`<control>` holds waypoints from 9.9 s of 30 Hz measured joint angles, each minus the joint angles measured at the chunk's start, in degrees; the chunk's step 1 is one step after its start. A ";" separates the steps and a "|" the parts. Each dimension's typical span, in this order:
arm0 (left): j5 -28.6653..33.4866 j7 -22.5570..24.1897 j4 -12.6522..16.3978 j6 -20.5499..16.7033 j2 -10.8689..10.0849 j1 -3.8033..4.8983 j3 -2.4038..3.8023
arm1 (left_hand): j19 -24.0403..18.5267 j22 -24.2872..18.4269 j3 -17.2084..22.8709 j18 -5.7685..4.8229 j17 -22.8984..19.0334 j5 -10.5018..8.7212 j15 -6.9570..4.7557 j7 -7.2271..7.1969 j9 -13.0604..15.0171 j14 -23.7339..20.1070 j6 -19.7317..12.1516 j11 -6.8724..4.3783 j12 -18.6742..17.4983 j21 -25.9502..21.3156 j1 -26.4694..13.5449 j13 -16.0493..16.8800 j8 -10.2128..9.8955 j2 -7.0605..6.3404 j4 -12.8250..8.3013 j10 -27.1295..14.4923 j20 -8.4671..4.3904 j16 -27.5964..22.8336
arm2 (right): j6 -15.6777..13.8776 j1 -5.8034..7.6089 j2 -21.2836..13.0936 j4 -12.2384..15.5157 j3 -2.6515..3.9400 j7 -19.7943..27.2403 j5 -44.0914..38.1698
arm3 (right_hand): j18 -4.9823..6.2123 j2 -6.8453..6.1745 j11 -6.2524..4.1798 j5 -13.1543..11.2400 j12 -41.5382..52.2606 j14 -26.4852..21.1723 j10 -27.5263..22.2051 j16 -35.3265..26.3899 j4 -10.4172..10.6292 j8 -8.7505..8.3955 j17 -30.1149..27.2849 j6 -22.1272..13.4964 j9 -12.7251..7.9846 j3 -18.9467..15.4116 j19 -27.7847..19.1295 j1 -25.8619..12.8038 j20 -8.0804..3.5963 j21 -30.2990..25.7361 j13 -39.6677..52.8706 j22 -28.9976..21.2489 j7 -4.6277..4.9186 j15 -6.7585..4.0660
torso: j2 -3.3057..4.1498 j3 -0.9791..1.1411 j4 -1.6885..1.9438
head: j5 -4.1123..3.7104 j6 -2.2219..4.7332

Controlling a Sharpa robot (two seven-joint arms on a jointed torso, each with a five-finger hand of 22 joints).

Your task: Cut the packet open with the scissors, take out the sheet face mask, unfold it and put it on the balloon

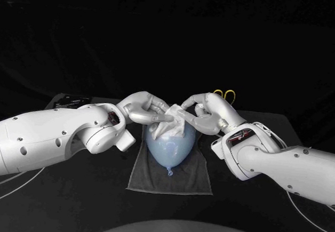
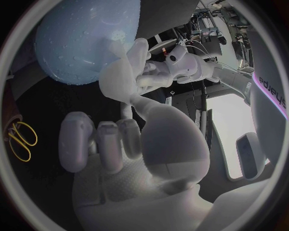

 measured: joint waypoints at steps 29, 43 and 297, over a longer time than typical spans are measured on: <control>-1.90 -2.27 0.21 -3.28 0.26 0.00 0.00 | -2.10 -4.50 -5.04 -1.48 -3.58 -0.42 -0.44 -1.04 1.80 -1.10 -2.10 -0.18 1.67 -3.74 -1.03 1.43 4.45 3.44 8.61 -3.41 -1.50 -1.33 | 0.74 0.01 0.05 -0.06 0.00 0.26 0.25 | 0.00 0.01 0.00 0.00 -0.15 0.00 0.00 -0.08 0.00 0.18 -0.04 -0.01 -0.08 0.00 0.12 -0.02 -0.13 -0.01 0.00 -0.02 0.01 0.00 | 0.02 -0.04 -0.01 | 0.09 -0.03; -0.54 -2.04 0.18 -0.49 0.13 0.00 0.01 | -5.84 -7.24 1.74 0.36 -8.23 -0.16 1.68 1.36 0.83 -4.89 -4.18 2.21 -0.84 -5.78 2.12 0.04 0.88 3.49 3.76 -4.39 1.35 -1.80 | 0.73 0.01 -0.13 -0.06 0.00 0.18 0.29 | 0.00 0.01 0.00 0.00 -0.16 0.00 0.00 -0.01 0.34 0.18 0.00 -0.01 -0.07 -0.01 0.11 -0.02 -0.12 -0.28 0.00 0.01 0.01 0.00 | 0.02 -0.05 0.01 | 0.03 -0.09; 20.17 -10.38 -8.10 19.17 0.20 1.40 -0.85 | -3.59 -12.19 1.02 -0.13 -15.11 -0.37 5.01 5.97 -2.35 -3.81 -13.35 6.45 -4.35 -8.42 -7.87 -5.83 0.36 5.38 13.59 -13.23 3.83 -1.58 | 12.61 5.93 6.97 -15.14 -0.24 -2.80 11.90 | -0.03 0.80 0.19 -0.46 -0.38 0.00 -0.19 -0.01 -3.46 2.60 0.00 -2.10 0.23 5.70 -0.08 3.37 -0.13 -0.22 0.00 0.02 0.48 0.00 | -1.43 -0.57 0.23 | -0.32 -1.64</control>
